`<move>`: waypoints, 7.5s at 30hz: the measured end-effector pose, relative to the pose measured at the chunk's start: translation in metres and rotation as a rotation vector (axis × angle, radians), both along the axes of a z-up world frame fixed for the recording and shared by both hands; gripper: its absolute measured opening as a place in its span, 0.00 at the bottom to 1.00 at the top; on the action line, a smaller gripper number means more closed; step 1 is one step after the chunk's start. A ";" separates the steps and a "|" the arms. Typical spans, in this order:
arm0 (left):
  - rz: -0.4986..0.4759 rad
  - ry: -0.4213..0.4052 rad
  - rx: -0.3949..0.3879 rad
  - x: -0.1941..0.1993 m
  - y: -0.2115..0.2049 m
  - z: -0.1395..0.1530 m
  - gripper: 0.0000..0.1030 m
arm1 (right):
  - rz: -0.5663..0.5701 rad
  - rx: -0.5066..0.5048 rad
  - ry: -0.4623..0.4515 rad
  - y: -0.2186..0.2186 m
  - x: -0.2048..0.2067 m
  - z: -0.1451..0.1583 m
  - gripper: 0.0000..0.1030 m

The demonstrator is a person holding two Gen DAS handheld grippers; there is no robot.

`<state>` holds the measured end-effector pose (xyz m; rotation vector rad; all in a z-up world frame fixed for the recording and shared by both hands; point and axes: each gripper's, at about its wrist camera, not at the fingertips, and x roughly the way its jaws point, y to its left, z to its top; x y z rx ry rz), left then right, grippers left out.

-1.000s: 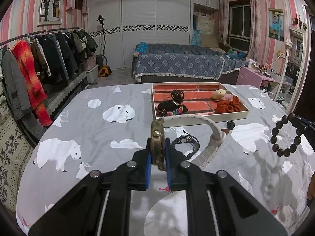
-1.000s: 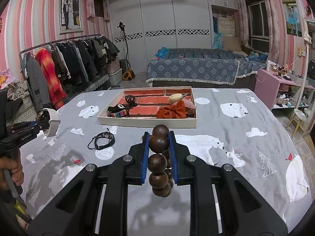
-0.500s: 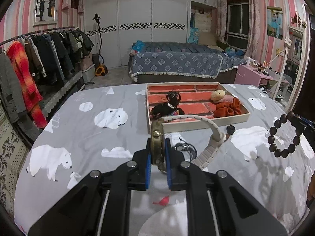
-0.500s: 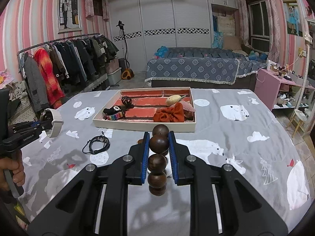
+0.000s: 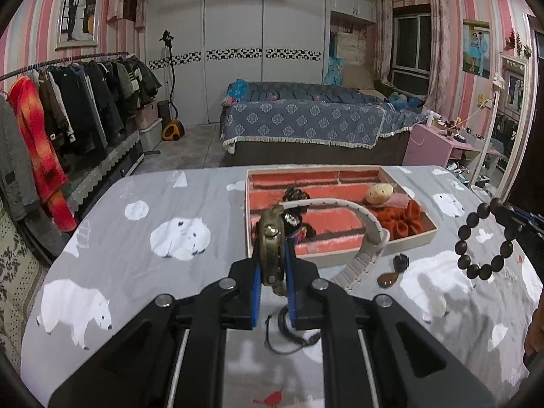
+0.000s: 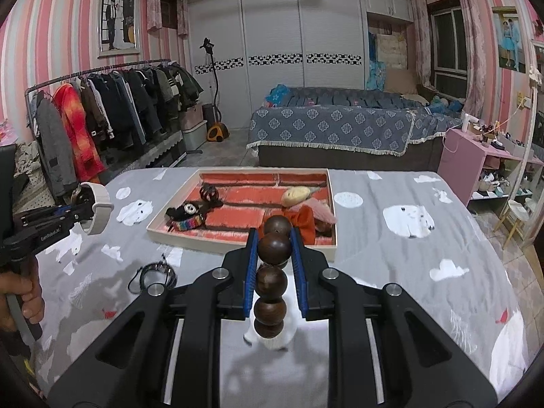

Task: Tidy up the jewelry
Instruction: 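Carry the watch and wooden bead bracelet over the red-lined tray, then lower both tools into the tray and open them to release the items, then move both tools back toward the last items on the sheet, then grasp the black braided charm bracelet with the left tool while the right tool grasps the black beaded piece, then carry the braided bracelet and black beaded piece over the tray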

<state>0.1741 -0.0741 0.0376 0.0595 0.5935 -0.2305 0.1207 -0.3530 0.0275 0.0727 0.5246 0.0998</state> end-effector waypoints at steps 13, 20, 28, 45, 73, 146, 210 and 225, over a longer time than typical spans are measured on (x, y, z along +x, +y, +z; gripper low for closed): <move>-0.022 -0.013 -0.022 0.051 -0.028 0.006 0.12 | 0.004 -0.007 -0.047 0.005 0.062 0.021 0.19; -0.015 -0.034 -0.008 0.094 -0.046 0.012 0.12 | 0.018 -0.019 -0.063 0.011 0.102 0.028 0.19; -0.018 0.035 -0.034 0.141 -0.062 -0.022 0.12 | 0.029 -0.021 -0.036 0.016 0.164 0.014 0.19; -0.024 0.130 0.000 0.167 -0.073 -0.099 0.13 | 0.023 -0.042 0.115 0.028 0.214 -0.074 0.19; -0.017 0.067 -0.072 0.150 -0.069 -0.074 0.52 | -0.032 -0.046 0.057 0.007 0.200 -0.061 0.40; 0.083 -0.080 -0.007 -0.081 0.000 -0.085 0.74 | -0.089 -0.053 -0.005 0.006 -0.070 -0.095 0.88; -0.020 -0.049 -0.044 -0.029 -0.032 0.024 0.10 | -0.005 0.019 0.056 0.011 -0.002 0.010 0.22; -0.040 -0.097 -0.027 -0.035 -0.045 0.048 0.10 | -0.020 0.020 -0.017 0.003 -0.037 0.040 0.22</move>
